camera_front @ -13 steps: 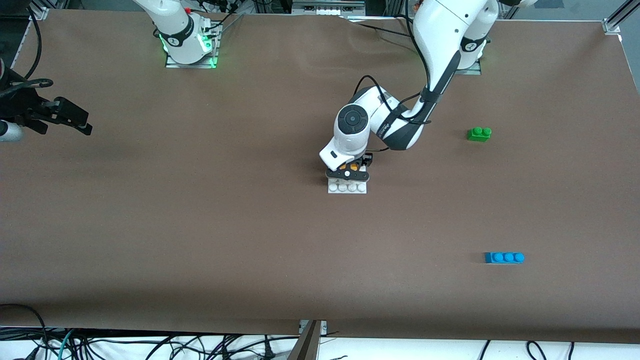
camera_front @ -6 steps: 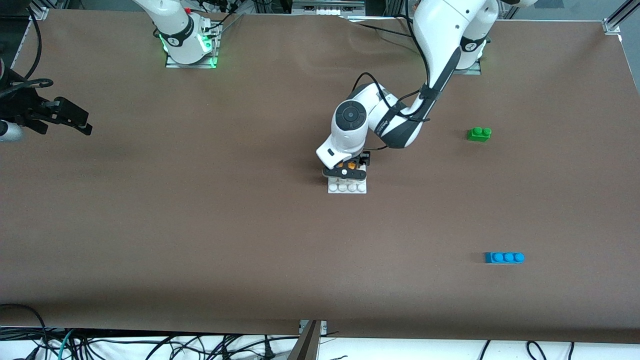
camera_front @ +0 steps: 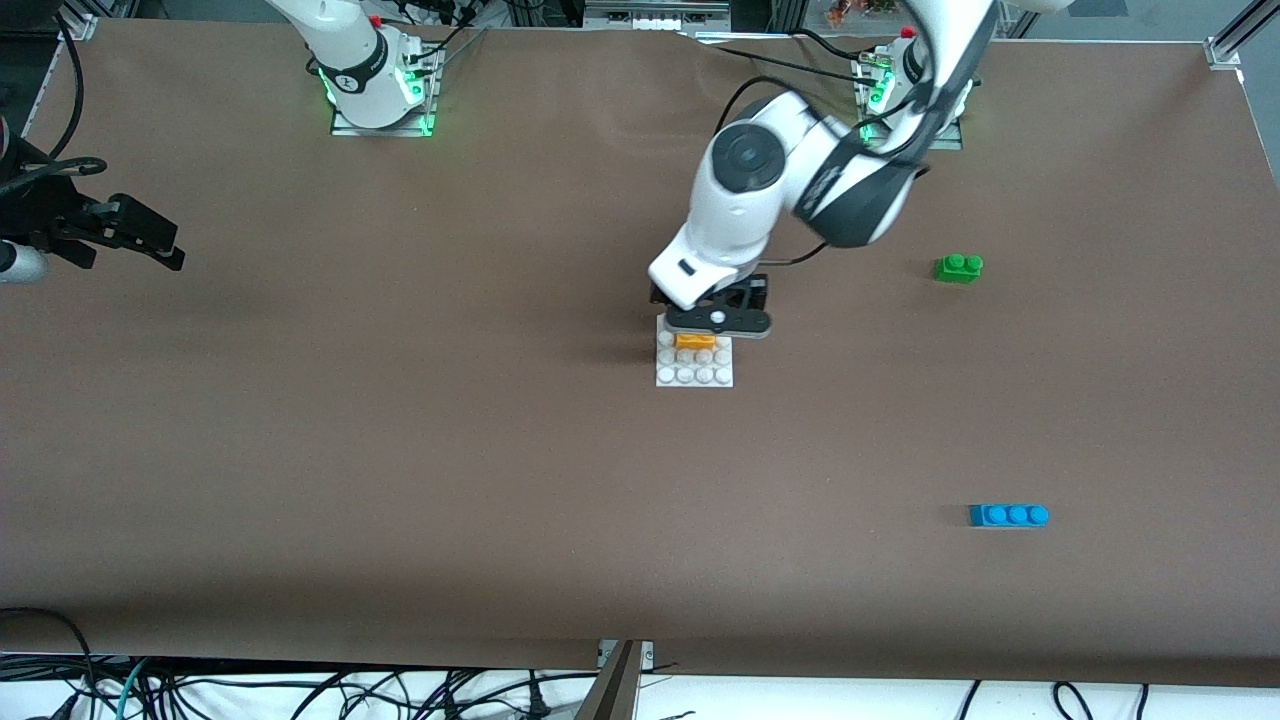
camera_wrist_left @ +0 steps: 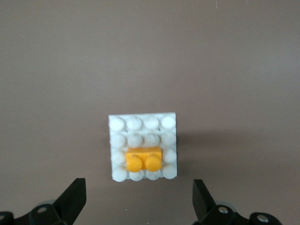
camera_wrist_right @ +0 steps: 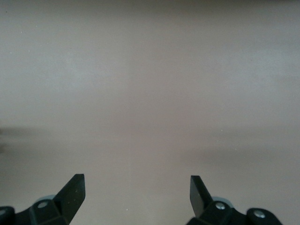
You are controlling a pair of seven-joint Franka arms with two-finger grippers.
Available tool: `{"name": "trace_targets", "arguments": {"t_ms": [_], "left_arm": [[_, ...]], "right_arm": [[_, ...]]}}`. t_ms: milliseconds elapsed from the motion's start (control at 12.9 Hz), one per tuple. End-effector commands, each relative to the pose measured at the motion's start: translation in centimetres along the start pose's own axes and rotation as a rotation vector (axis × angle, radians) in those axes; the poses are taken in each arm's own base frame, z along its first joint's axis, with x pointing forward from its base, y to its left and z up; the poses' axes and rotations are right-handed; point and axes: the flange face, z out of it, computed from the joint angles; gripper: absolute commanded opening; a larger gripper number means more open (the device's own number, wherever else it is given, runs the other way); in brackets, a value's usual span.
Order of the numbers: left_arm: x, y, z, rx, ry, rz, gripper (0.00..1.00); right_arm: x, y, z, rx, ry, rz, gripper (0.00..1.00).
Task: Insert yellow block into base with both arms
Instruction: 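Open the left gripper and lift it away from the base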
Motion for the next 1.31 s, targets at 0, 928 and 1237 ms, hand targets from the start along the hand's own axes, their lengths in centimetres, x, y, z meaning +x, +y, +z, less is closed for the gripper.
{"name": "trace_targets", "arguments": {"t_ms": [0,928,1237], "left_arm": [[2.3,-7.0,-8.3,-0.023,0.058,-0.106,1.00],[6.4,-33.3,-20.4,-0.012,-0.119,0.022,1.00],[7.0,-34.2,-19.1,-0.004,-0.144,0.003,1.00]], "right_arm": [[-0.1,-0.2,-0.4,0.005,-0.001,0.001,0.99],[-0.1,-0.2,-0.5,0.004,0.003,0.001,0.99],[-0.1,-0.2,-0.5,0.004,0.003,0.001,0.99]]}}
